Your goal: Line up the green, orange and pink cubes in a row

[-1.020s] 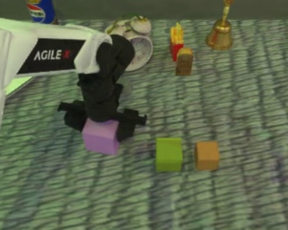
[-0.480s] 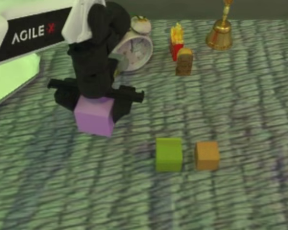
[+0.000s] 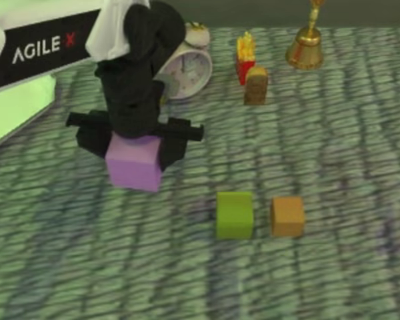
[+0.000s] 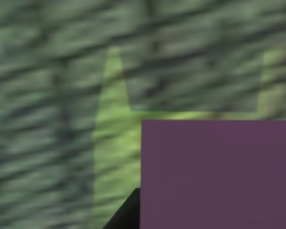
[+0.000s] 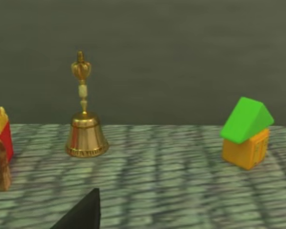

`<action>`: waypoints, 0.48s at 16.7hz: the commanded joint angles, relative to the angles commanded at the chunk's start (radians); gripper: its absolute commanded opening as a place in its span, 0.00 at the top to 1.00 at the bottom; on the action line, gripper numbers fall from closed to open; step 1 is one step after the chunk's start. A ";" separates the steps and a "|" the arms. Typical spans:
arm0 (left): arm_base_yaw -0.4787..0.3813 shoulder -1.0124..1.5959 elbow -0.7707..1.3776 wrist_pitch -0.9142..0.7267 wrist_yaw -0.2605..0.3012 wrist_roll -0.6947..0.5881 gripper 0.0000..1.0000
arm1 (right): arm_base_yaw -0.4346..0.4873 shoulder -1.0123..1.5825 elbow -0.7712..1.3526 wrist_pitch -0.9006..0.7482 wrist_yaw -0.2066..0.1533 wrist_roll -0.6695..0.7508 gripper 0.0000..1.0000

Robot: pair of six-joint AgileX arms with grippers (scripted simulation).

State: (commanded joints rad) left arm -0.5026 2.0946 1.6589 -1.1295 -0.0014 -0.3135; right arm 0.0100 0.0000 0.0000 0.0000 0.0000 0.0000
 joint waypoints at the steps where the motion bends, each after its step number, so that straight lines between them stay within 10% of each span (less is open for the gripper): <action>1: -0.011 -0.016 -0.014 -0.002 -0.001 -0.043 1.00 | 0.000 0.000 0.000 0.000 0.000 0.000 0.00; 8: -0.073 -0.104 -0.089 -0.014 -0.002 -0.261 1.00 | 0.000 0.000 0.000 0.000 0.000 0.000 0.00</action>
State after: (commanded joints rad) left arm -0.5757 1.9905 1.5696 -1.1440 -0.0034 -0.5746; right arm 0.0100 0.0000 0.0000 0.0000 0.0000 0.0000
